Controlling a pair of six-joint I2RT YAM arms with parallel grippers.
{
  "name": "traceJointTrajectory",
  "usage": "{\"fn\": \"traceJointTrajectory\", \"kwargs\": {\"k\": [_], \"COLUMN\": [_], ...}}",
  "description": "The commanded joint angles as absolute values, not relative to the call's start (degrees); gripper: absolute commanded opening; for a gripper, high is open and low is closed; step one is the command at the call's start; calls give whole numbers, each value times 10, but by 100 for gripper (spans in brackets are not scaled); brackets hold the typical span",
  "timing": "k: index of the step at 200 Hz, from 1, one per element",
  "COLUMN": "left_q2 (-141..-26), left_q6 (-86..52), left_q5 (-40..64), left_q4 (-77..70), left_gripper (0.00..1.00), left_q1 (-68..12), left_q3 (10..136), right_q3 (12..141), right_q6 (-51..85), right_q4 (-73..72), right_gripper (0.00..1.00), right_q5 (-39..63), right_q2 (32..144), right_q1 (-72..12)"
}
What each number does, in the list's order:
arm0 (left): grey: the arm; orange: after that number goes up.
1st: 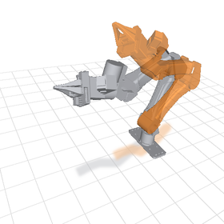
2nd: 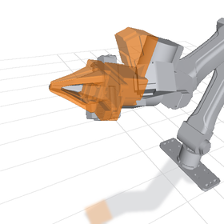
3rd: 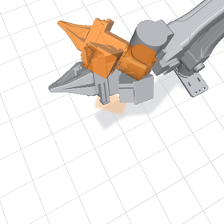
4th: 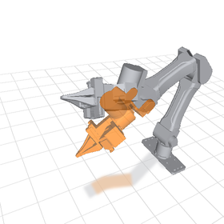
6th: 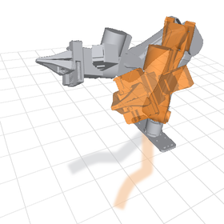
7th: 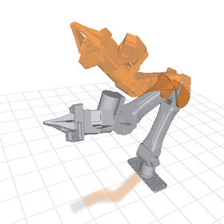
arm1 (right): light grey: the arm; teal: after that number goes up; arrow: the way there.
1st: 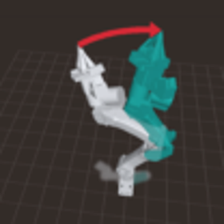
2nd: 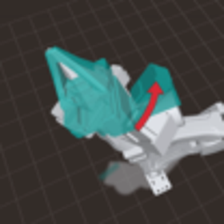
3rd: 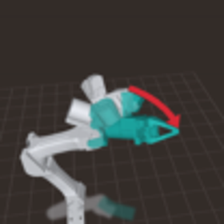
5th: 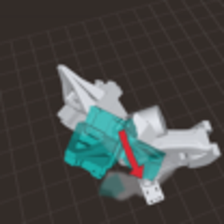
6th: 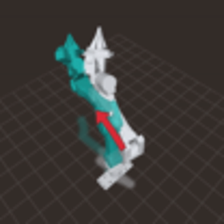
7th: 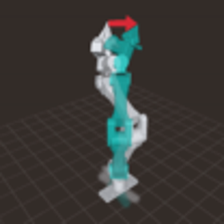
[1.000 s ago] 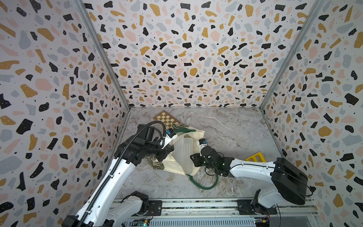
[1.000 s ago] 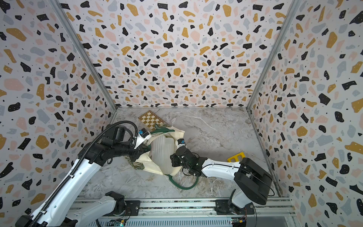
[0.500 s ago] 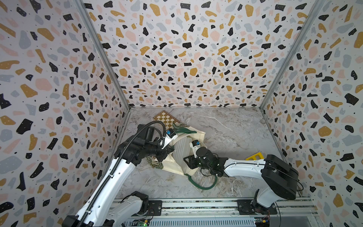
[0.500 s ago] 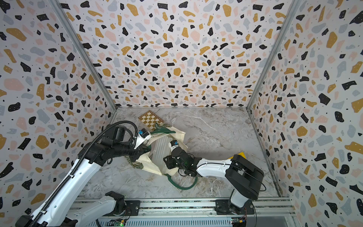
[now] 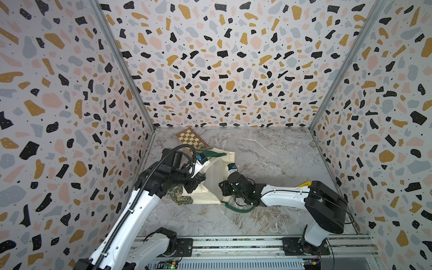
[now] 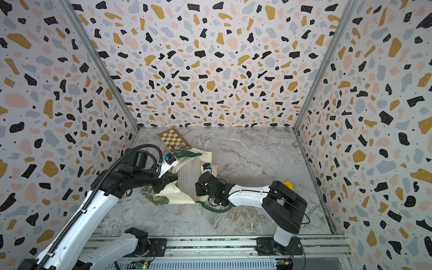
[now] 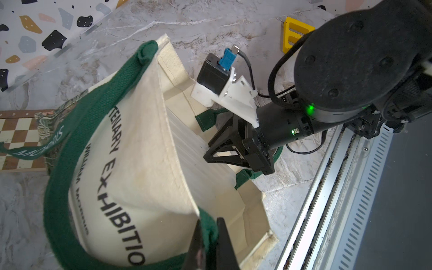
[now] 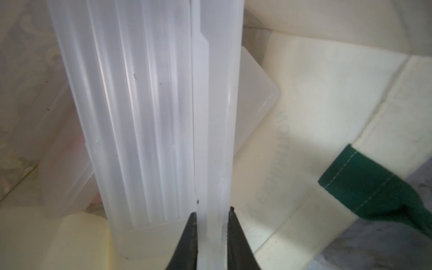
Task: Take out the pencil case from the canvas bag
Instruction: Pick up the pencil case from the canvas bag.
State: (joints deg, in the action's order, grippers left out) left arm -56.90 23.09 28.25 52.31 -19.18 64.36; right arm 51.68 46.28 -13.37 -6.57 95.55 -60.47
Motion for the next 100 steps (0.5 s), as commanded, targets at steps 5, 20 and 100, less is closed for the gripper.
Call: {"fn": "traceJointTrajectory", "kwargs": {"k": [5,20,100], "left_q2": [-553,-553,-561], "left_q6": [230,229,222], "left_q5": [318,313,307], "left_q4": [456,455,454], "left_gripper": [0,0,0], "left_q1": [-195,-194,-194], "left_q3": [656,657,664], "right_q3": [480,459,387], "right_q6": [461,470,478], "right_q4": [-71,-69,-22], "right_gripper": [0,0,0], "right_q5": [-69,-68,-58], "right_q2": [907,877,701], "right_q1": [-617,-617,-587]}}
